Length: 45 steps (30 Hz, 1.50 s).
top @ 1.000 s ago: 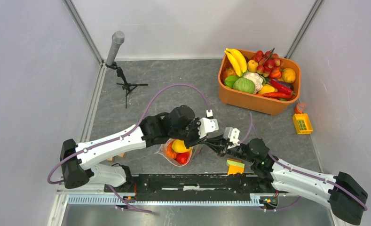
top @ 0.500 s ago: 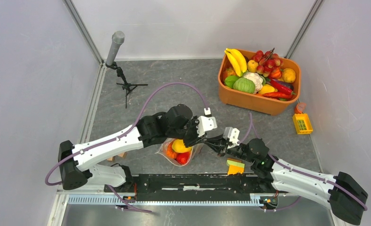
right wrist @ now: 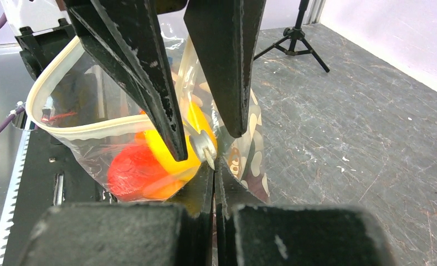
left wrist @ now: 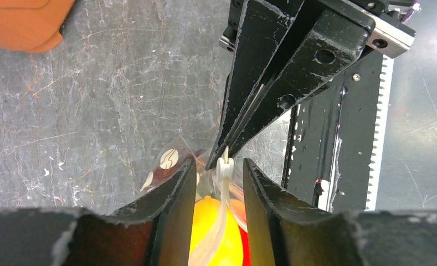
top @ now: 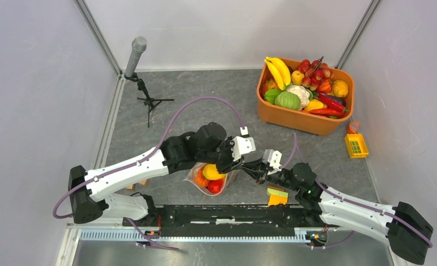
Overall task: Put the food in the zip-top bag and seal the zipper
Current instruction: Zip the zipper food storage bag at the center of the board.
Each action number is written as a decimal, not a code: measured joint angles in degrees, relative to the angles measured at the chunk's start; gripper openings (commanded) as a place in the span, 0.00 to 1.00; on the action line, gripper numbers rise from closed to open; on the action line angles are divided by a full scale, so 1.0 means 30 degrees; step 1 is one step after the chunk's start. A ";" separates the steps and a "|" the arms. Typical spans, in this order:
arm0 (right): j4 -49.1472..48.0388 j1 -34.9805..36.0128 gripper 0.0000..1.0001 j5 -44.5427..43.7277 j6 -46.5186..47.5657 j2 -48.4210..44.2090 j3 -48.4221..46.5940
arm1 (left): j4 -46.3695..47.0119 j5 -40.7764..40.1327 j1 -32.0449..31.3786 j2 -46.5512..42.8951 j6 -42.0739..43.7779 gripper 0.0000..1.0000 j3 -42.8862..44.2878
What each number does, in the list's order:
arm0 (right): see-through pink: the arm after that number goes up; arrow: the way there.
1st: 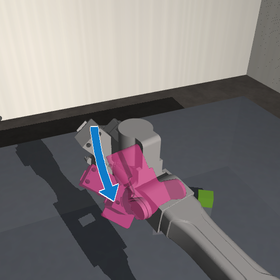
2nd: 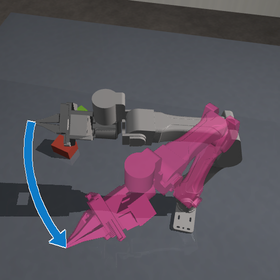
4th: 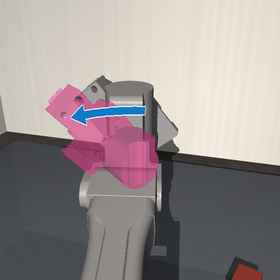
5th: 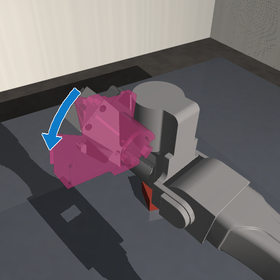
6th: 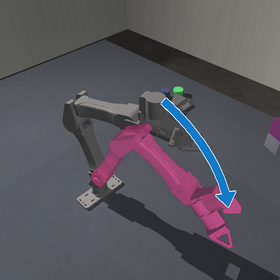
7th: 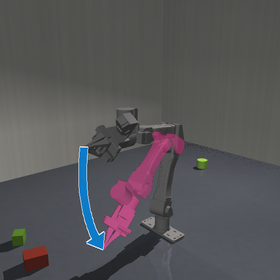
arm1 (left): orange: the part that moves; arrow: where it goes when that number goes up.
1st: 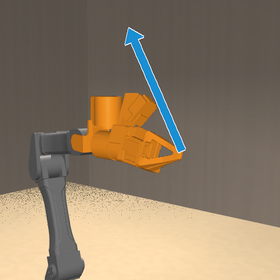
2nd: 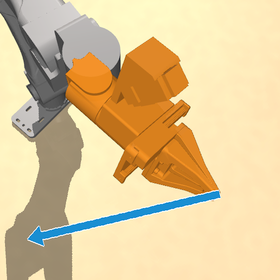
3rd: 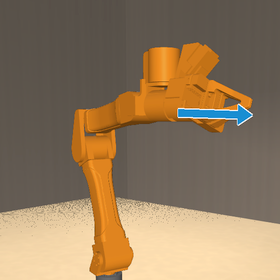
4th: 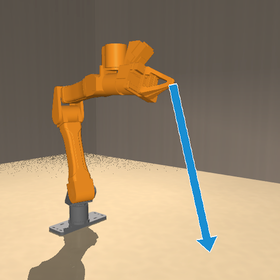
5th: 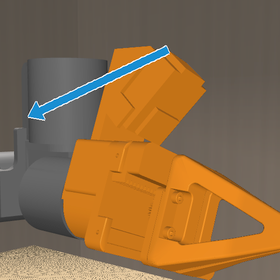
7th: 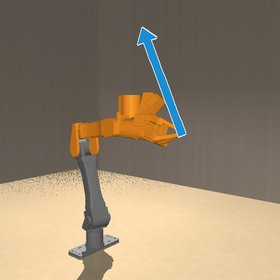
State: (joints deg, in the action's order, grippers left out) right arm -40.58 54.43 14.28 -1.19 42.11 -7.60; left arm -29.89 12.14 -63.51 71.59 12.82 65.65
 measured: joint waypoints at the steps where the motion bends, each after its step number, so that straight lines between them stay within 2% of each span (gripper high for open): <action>1: 0.0000 0.0000 0.00 0.0000 0.0000 0.0000 0.0000 | -0.0007 0.0015 0.0000 0.0080 0.0000 0.38 0.0000; 4: 0.0000 0.0000 0.00 0.0000 0.0000 0.0000 0.0000 | -0.0138 0.0138 0.0000 0.0408 0.0015 0.25 0.0095; 7: 0.0131 0.0000 0.00 -0.0058 0.0007 0.0000 0.0000 | -0.0459 0.0299 0.0000 0.0925 0.0058 0.15 0.0379; 11: 0.0291 -0.0007 0.00 -0.0131 0.0015 0.0022 0.0000 | -0.0525 0.0313 0.0000 0.1056 0.0058 0.08 0.0393; 23: 0.0364 0.0073 0.00 -0.0656 0.0612 -0.0488 0.0000 | -0.0903 -0.0197 0.0000 0.0401 0.0058 0.03 0.0357; 35: 0.1064 0.0109 0.00 -0.1654 0.0845 -0.1749 0.0015 | -0.1260 -0.1712 0.0000 -0.1938 0.0029 0.02 -0.0896; 42: 0.1202 0.0160 0.00 -0.2849 0.0627 -0.3687 0.0408 | -0.1938 -0.3045 0.0000 -0.4204 -0.0466 0.02 -0.1268; 43: 0.1217 0.0160 0.01 -0.2856 0.0619 -0.3912 0.0459 | -0.2062 -0.3089 0.0000 -0.4459 -0.0495 0.02 -0.1304; 45: 0.1311 0.0160 0.14 -0.2790 0.0597 -0.4131 0.0481 | -0.2200 -0.3111 0.0000 -0.4758 -0.0568 0.02 -0.1311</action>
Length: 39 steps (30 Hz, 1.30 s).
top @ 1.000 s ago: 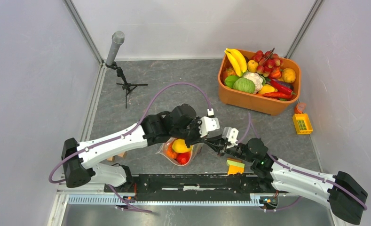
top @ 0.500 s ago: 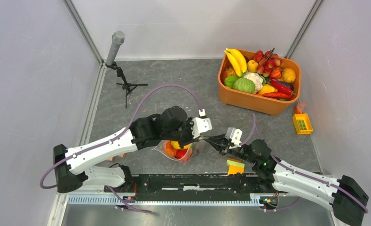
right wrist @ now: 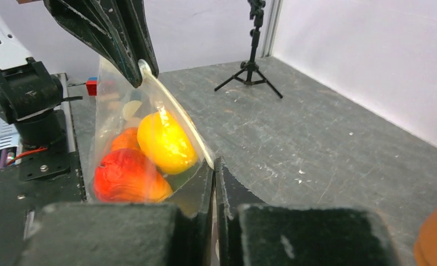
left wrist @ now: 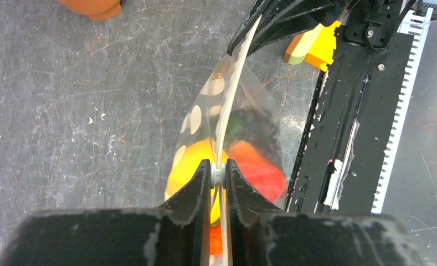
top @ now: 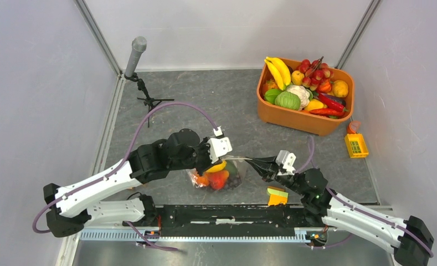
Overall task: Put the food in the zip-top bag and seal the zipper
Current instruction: Zip the zipper food storage bag at the center of the board.
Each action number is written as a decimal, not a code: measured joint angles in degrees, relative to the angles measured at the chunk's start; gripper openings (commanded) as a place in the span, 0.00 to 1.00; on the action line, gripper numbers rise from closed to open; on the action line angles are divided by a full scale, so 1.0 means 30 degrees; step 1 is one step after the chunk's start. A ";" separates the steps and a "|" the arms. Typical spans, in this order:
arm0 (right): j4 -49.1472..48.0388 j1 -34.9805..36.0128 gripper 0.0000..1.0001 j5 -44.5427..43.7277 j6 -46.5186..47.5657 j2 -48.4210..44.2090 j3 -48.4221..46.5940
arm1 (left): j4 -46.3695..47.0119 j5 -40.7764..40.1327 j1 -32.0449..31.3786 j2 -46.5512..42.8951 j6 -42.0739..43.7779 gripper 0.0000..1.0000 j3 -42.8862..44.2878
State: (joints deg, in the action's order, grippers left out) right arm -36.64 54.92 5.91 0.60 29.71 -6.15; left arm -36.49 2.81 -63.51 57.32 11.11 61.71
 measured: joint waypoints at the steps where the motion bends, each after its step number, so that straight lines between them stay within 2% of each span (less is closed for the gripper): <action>1: 0.0044 0.0000 0.29 0.0095 -0.0058 0.0007 -0.0007 | -0.0029 -0.0007 0.0000 -0.0036 -0.0015 0.02 0.0000; 3: 0.0350 -0.0029 0.54 0.0226 -0.0189 0.0219 -0.0015 | -0.0160 -0.0073 0.0000 0.0000 -0.0029 0.02 -0.0007; 5: 0.0845 -0.0066 0.69 0.0517 -0.0284 0.0627 -0.0124 | -0.0226 -0.0080 0.0000 0.0189 -0.0036 0.02 -0.0007; 6: 0.1290 -0.0080 0.72 0.0780 -0.0138 0.0889 -0.0328 | -0.0226 -0.0080 0.0000 0.0299 -0.0036 0.02 -0.0007; 10: 0.5100 -0.0109 0.74 0.2448 0.1712 0.2608 -0.3475 | -0.0211 0.0000 0.0000 0.0852 -0.0044 0.02 -0.0007; 15: 0.9092 -0.0095 0.76 0.2674 0.4029 0.5282 -0.8837 | 0.0007 0.0095 0.0000 0.0831 -0.0080 0.02 -0.0095; 19: 1.0688 -0.0095 0.70 0.3439 0.5406 0.5967 -0.9304 | 0.0233 0.0124 0.0000 0.0437 -0.0204 0.02 -0.0401; 23: 1.1839 -0.0095 0.58 0.4204 0.5931 0.6579 -0.9296 | 0.0284 0.0160 0.0000 -0.0066 -0.0270 0.02 -0.0539; 27: 1.1948 -0.0095 0.43 0.5042 0.6193 0.6608 -0.9296 | 0.0350 0.0153 0.0000 -0.0444 -0.0306 0.02 -0.0816; 31: 1.1941 -0.0095 0.20 0.5515 0.6288 0.6659 -0.9296 | 0.0495 0.0160 0.0000 -0.0532 -0.0546 0.02 -0.1049; 35: 1.1366 -0.0095 0.02 0.5501 0.6244 0.6397 -0.8947 | 0.0933 0.0168 0.0000 -0.0758 -0.0758 0.02 -0.1464; 39: 1.0703 -0.0095 0.00 0.5093 0.6018 0.5340 -0.7992 | 0.1821 0.0248 0.0000 -0.1129 -0.0969 0.02 -0.2193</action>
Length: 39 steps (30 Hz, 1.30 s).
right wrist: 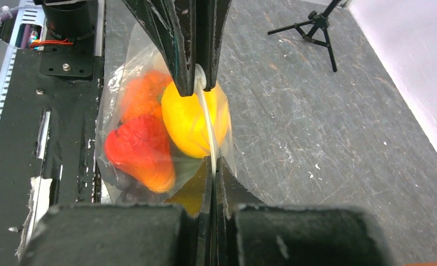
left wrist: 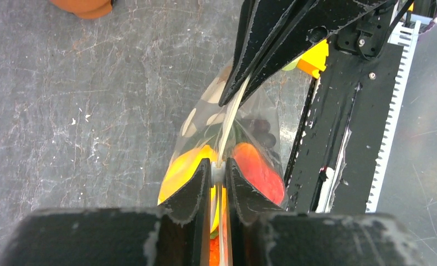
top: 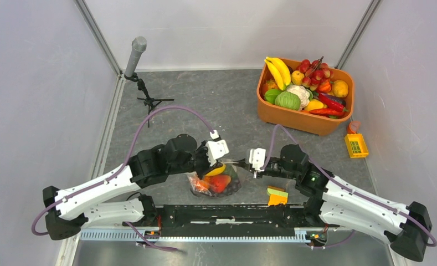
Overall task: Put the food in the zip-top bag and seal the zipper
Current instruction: Zip the zipper food storage bag at the center of the board.
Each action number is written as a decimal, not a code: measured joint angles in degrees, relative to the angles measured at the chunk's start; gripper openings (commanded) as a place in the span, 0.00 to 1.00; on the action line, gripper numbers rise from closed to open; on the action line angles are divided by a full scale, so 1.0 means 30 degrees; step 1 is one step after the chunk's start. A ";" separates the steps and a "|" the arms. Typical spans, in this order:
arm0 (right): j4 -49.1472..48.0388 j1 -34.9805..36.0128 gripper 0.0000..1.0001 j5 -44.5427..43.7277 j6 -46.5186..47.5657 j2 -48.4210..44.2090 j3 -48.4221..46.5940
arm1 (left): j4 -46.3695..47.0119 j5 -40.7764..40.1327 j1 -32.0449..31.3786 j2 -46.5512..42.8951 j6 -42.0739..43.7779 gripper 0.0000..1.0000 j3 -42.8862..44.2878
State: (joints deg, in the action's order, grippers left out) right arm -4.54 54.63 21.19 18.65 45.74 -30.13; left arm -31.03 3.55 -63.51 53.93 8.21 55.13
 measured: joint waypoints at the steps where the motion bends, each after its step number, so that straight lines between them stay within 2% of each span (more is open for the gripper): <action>1: -0.0146 0.0007 0.00 -0.0073 -0.0073 -0.0197 0.0182 | 0.0124 0.0015 0.0000 0.0007 -0.0029 0.02 -0.0044; 12: -0.1530 0.0044 0.00 -0.2514 -0.1319 -0.1727 0.1836 | 0.0656 -0.0226 0.0000 -0.0707 -0.0539 0.03 -0.0962; 26: -0.2018 0.0109 0.02 -0.4532 -0.2157 -0.3067 0.2557 | 0.0277 -0.2659 0.0000 -0.3140 -0.1654 0.03 -0.2047; 27: -0.2018 0.0109 0.06 -0.4510 -0.2244 -0.3060 0.2557 | 0.0248 -0.2681 0.0000 -0.3111 -0.1676 0.03 -0.2047; 30: -0.2018 0.0109 0.36 -0.4379 -0.2484 -0.2980 0.2557 | 0.0204 -0.2718 0.0000 -0.3024 -0.1792 0.03 -0.2047; 31: -0.2018 0.0095 0.51 -0.4306 -0.2608 -0.2929 0.2550 | 0.0138 -0.2725 0.0000 -0.2980 -0.1807 0.03 -0.2047; 32: -0.1996 0.0073 0.60 -0.4197 -0.2696 -0.2841 0.2543 | 0.0073 -0.2732 0.0000 -0.2951 -0.1821 0.03 -0.2047; 36: -0.1268 0.0015 0.70 -0.3592 -0.2747 -0.2237 0.1960 | 0.0029 -0.2667 0.0000 -0.2929 -0.1880 0.03 -0.2055; 39: -0.0444 0.0000 0.72 -0.3060 -0.2630 -0.1741 0.0991 | 0.0102 -0.2652 0.0000 -0.3002 -0.1887 0.03 -0.2157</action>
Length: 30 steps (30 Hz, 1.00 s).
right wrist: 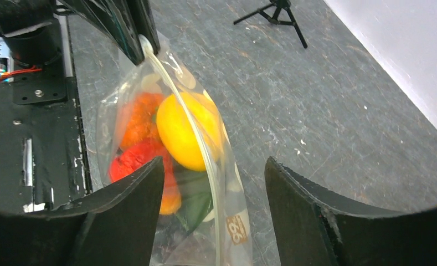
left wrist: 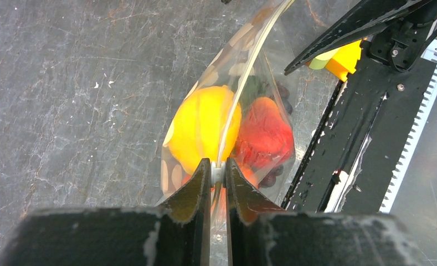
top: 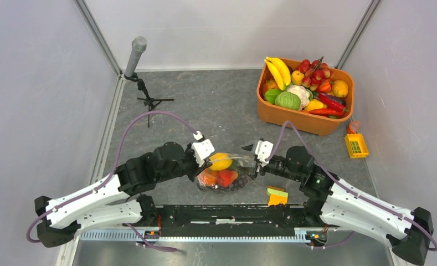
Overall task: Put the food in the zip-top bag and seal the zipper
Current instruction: Zip the zipper food storage bag at the center of the board.
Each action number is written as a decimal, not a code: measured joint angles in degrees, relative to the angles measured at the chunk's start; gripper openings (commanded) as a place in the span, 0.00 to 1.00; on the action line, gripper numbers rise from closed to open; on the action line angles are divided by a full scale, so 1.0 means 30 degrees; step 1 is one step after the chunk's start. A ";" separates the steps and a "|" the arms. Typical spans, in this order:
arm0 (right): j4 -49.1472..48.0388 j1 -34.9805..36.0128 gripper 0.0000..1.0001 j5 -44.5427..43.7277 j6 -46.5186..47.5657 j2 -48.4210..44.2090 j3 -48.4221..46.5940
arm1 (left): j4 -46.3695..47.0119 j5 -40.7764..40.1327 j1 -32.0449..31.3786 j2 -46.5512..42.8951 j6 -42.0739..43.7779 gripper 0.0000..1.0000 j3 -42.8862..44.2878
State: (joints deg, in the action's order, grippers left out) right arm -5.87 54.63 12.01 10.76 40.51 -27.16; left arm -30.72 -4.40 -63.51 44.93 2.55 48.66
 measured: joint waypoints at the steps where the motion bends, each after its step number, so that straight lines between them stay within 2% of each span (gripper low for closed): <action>1: 0.0328 0.0000 0.72 0.0240 0.0095 0.0153 -0.0386 | 0.0000 0.0000 0.0000 0.0000 0.0000 0.03 -0.0015; 9: 0.2302 0.0000 0.73 0.1049 0.0867 0.0823 -0.2681 | 0.0248 0.0000 0.0000 0.0007 -0.0022 0.02 -0.0015; 21: 0.1800 0.0000 0.77 -0.0087 0.0685 -0.1727 -0.1938 | 0.1770 0.0007 0.0000 -0.0364 -0.0729 0.02 -0.1115; 30: 0.3344 0.0000 0.78 0.0350 0.1078 -0.0080 -0.3147 | 0.2331 0.0073 0.0000 -0.0262 -0.1078 0.02 -0.1362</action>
State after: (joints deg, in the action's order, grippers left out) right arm 4.16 54.63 13.06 14.00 40.27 -36.60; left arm -23.73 -4.19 -63.51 44.14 -0.69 44.58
